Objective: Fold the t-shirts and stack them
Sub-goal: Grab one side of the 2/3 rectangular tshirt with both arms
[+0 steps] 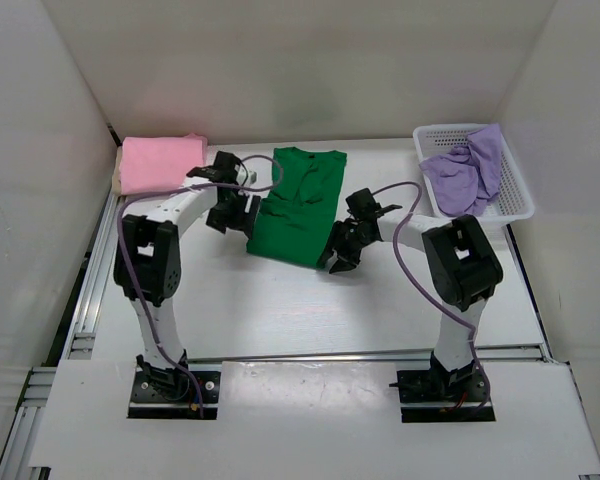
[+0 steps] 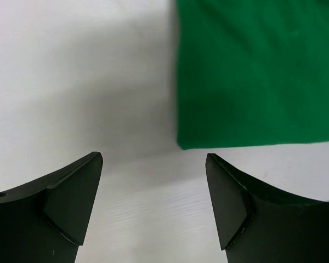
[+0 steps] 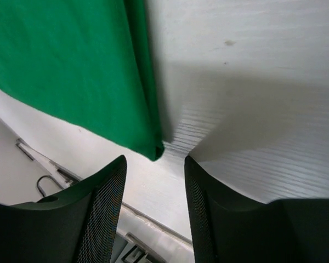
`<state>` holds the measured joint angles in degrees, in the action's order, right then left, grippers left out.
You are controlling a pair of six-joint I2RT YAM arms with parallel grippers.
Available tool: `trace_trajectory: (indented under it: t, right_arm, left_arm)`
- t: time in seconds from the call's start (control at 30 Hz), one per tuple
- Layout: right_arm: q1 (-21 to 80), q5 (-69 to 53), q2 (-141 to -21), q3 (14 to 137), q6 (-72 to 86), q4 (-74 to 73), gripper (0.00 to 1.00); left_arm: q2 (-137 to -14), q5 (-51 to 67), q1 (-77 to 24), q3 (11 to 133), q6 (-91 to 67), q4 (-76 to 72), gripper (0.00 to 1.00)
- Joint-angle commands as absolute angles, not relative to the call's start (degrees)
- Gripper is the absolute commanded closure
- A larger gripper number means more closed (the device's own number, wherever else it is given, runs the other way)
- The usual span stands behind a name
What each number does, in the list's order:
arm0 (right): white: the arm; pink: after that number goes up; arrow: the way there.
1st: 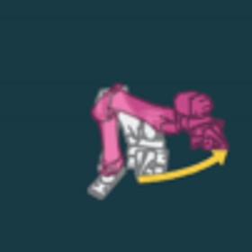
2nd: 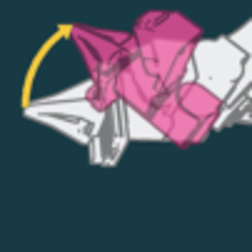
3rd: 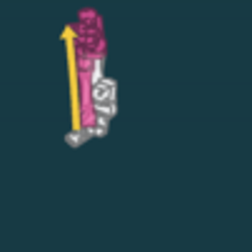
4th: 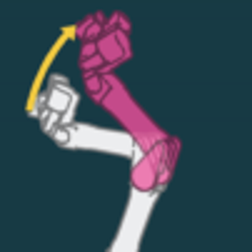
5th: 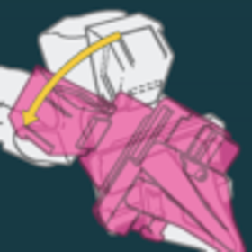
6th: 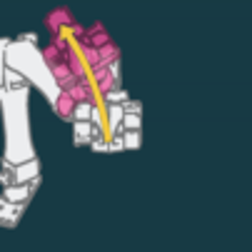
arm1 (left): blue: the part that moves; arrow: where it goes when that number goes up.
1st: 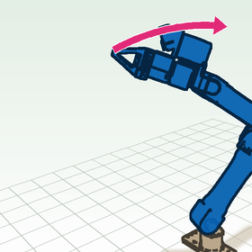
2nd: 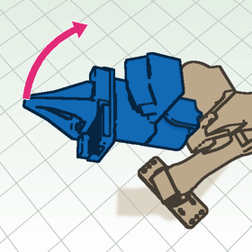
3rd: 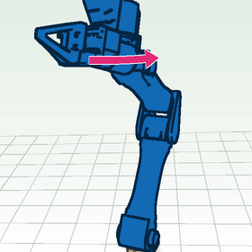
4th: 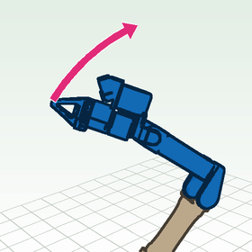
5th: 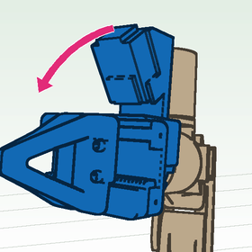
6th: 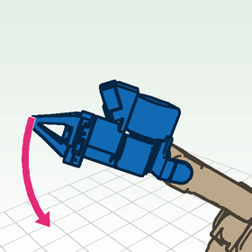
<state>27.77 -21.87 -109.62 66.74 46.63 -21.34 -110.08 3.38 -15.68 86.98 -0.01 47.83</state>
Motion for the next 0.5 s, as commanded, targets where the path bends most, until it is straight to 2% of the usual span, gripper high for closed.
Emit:
trace_trajectory:
  t: [0.0,0.2,0.33,0.47]
  right_arm:
    - [27.69,-23.47,-111.27,66.71,48.08,-20.48,0.48]
    - [27.69,-23.99,-112.68,67.05,48.08,-20.48,0.58]
    - [27.07,-25.47,-115.57,70.57,47.55,-21.18,0.65]
    - [25.32,-26.02,-116.28,71.98,47.02,-21.71,0.91]
  left_arm:
    - [-111.0,10.54,-18.71,85.87,0.0,48.6,0.13]
    - [-114.87,12.22,-18.72,88.59,0.0,48.6,0.16]
    - [-116.54,11.69,-18.72,88.59,0.0,49.22,0.27]
    - [-117.95,12.3,-18.72,88.07,0.0,49.22,0.51]
